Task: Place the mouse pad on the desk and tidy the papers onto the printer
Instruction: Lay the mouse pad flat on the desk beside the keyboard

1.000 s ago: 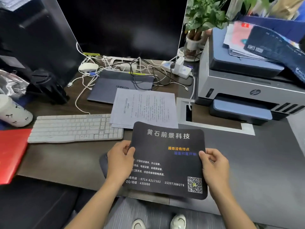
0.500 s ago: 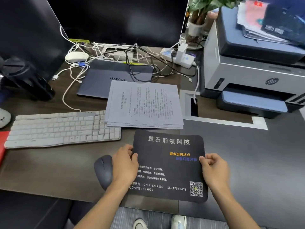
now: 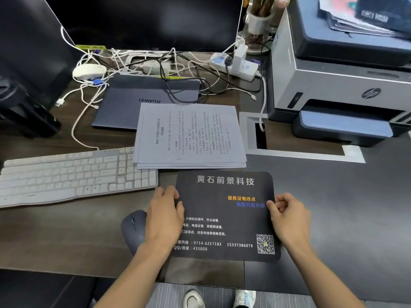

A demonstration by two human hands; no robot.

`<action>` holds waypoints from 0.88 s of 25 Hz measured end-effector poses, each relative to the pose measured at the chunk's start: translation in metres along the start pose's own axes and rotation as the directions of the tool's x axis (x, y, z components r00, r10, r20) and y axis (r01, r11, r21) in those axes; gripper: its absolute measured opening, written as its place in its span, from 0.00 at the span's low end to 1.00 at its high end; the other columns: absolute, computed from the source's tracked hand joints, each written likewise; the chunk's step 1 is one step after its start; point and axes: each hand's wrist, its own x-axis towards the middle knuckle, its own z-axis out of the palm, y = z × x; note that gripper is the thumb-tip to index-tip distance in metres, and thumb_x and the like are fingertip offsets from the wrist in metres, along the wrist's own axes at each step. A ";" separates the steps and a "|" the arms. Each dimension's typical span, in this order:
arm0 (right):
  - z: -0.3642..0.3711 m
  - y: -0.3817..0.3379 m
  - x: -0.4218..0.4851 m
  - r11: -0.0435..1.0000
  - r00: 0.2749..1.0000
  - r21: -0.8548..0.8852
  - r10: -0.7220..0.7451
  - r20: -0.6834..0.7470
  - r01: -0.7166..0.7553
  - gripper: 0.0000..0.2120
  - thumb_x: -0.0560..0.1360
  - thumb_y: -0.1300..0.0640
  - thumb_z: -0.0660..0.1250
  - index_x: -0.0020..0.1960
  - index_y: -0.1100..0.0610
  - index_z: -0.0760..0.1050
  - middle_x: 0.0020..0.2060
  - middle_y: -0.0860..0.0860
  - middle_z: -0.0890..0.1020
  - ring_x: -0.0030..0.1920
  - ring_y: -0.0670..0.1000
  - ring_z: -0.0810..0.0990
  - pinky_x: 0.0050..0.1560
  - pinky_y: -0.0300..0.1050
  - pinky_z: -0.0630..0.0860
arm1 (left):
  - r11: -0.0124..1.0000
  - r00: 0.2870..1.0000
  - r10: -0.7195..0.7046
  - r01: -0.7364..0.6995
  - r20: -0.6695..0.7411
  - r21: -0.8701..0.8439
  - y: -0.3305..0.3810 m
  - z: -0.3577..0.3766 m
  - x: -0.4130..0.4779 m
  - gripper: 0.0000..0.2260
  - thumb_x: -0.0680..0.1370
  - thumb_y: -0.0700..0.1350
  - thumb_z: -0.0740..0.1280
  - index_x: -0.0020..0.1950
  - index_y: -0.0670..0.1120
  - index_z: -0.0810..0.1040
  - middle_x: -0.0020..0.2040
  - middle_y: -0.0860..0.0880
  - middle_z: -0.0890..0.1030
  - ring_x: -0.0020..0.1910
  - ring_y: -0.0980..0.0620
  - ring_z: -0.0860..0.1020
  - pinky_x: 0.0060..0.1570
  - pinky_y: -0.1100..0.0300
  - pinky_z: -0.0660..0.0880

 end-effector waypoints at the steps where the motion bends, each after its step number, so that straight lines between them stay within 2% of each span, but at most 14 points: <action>1: 0.001 0.000 0.001 1.000 1.000 -0.013 -0.018 -0.006 0.018 0.05 0.74 0.60 0.73 0.42 0.56 0.77 0.32 0.50 0.81 0.37 0.58 0.80 0.42 0.48 0.74 | 1.000 1.000 -0.009 0.009 0.003 0.010 0.000 -0.001 0.000 0.05 0.75 0.41 0.69 0.50 0.45 0.77 0.49 0.46 0.75 0.43 0.42 0.77 0.42 0.54 0.70; 3: 0.000 0.001 0.003 0.999 0.999 -0.026 -0.030 -0.023 0.029 0.06 0.72 0.61 0.74 0.47 0.57 0.78 0.38 0.52 0.81 0.40 0.57 0.79 0.44 0.45 0.71 | 0.999 1.000 -0.004 0.004 0.002 0.039 -0.002 -0.002 0.001 0.07 0.74 0.41 0.70 0.51 0.44 0.77 0.51 0.45 0.75 0.46 0.42 0.77 0.43 0.52 0.72; 4: 0.000 0.001 0.004 0.999 0.999 -0.036 -0.030 -0.036 0.029 0.11 0.71 0.62 0.75 0.52 0.58 0.79 0.43 0.53 0.81 0.45 0.57 0.79 0.47 0.45 0.70 | 0.998 1.000 0.026 -0.026 -0.004 0.064 -0.003 -0.002 0.002 0.09 0.74 0.40 0.70 0.53 0.43 0.77 0.53 0.44 0.75 0.50 0.42 0.77 0.45 0.50 0.74; 5: 0.000 0.000 0.004 0.996 0.997 -0.069 -0.060 -0.051 0.057 0.15 0.70 0.62 0.75 0.56 0.58 0.78 0.49 0.54 0.80 0.50 0.57 0.78 0.50 0.45 0.69 | 0.992 0.996 0.088 -0.087 -0.012 0.090 -0.003 -0.001 0.002 0.11 0.74 0.39 0.70 0.56 0.42 0.78 0.55 0.43 0.76 0.54 0.41 0.76 0.49 0.49 0.76; 7: 0.008 -0.008 -0.002 0.954 0.964 -0.162 -0.261 -0.044 0.251 0.20 0.72 0.61 0.73 0.62 0.60 0.77 0.59 0.58 0.79 0.61 0.59 0.75 0.61 0.46 0.67 | 0.953 0.962 0.272 -0.270 0.008 0.135 0.002 0.005 0.002 0.17 0.76 0.40 0.67 0.65 0.39 0.76 0.66 0.41 0.76 0.66 0.39 0.73 0.65 0.48 0.72; 9: 0.026 -0.023 -0.012 0.836 0.859 -0.198 -0.501 0.107 0.512 0.23 0.76 0.55 0.68 0.69 0.61 0.75 0.69 0.59 0.76 0.70 0.59 0.71 0.72 0.46 0.61 | 0.870 0.888 0.438 -0.457 0.138 0.182 0.012 0.016 0.002 0.24 0.81 0.47 0.60 0.76 0.40 0.66 0.78 0.44 0.66 0.78 0.41 0.62 0.76 0.49 0.59; 10: 0.036 -0.030 -0.016 0.777 0.794 -0.184 -0.561 0.232 0.602 0.26 0.78 0.51 0.62 0.73 0.61 0.71 0.74 0.58 0.72 0.75 0.58 0.67 0.76 0.47 0.58 | 0.819 0.842 0.498 -0.535 0.207 0.207 0.016 0.023 0.002 0.27 0.82 0.50 0.55 0.79 0.42 0.60 0.80 0.46 0.60 0.81 0.44 0.56 0.78 0.49 0.53; 12: 0.055 -0.040 -0.022 0.686 0.674 -0.157 -0.599 0.432 0.711 0.30 0.81 0.46 0.52 0.80 0.58 0.58 0.80 0.53 0.60 0.81 0.53 0.55 0.80 0.52 0.52 | 0.731 0.768 0.556 -0.634 0.317 0.252 0.018 0.035 0.007 0.29 0.81 0.52 0.50 0.81 0.43 0.52 0.82 0.46 0.54 0.81 0.48 0.49 0.78 0.50 0.45; 14: 0.066 -0.038 -0.020 0.627 0.620 -0.178 -0.612 0.491 0.759 0.32 0.82 0.43 0.47 0.82 0.57 0.51 0.81 0.51 0.53 0.82 0.50 0.49 0.80 0.53 0.49 | 0.674 0.732 0.563 -0.675 0.383 0.299 0.014 0.040 0.013 0.30 0.81 0.54 0.49 0.81 0.43 0.50 0.82 0.45 0.54 0.81 0.48 0.49 0.77 0.50 0.44; 16: 0.066 -0.027 -0.010 0.576 0.623 -0.265 -0.610 0.491 0.773 0.33 0.82 0.41 0.47 0.82 0.57 0.51 0.82 0.52 0.53 0.82 0.51 0.48 0.80 0.51 0.46 | 0.677 0.745 0.544 -0.662 0.387 0.322 0.007 0.037 0.018 0.32 0.81 0.57 0.49 0.81 0.44 0.49 0.83 0.47 0.51 0.82 0.49 0.46 0.77 0.50 0.43; 18: 0.056 -0.012 0.001 0.551 0.673 -0.387 -0.595 0.438 0.739 0.34 0.81 0.39 0.47 0.81 0.57 0.53 0.81 0.53 0.55 0.81 0.53 0.50 0.79 0.51 0.45 | 0.755 0.814 0.477 -0.573 0.332 0.318 -0.001 0.030 0.020 0.33 0.81 0.61 0.48 0.81 0.45 0.45 0.82 0.48 0.44 0.81 0.50 0.42 0.78 0.52 0.40; 20: 0.041 0.004 0.013 0.603 0.758 -0.460 -0.530 0.380 0.652 0.37 0.80 0.36 0.46 0.81 0.58 0.53 0.81 0.53 0.54 0.81 0.53 0.50 0.79 0.51 0.44 | 0.823 0.878 0.380 -0.464 0.292 0.326 -0.007 0.023 0.021 0.35 0.81 0.62 0.47 0.81 0.43 0.41 0.81 0.48 0.41 0.81 0.50 0.40 0.78 0.53 0.37; 22: 0.029 0.015 0.021 0.630 0.795 -0.485 -0.480 0.371 0.606 0.40 0.79 0.34 0.41 0.82 0.59 0.50 0.82 0.53 0.51 0.82 0.53 0.48 0.79 0.51 0.43 | 0.840 0.902 0.314 -0.409 0.296 0.357 -0.010 0.018 0.020 0.36 0.81 0.63 0.45 0.80 0.41 0.39 0.82 0.45 0.41 0.81 0.48 0.39 0.78 0.52 0.36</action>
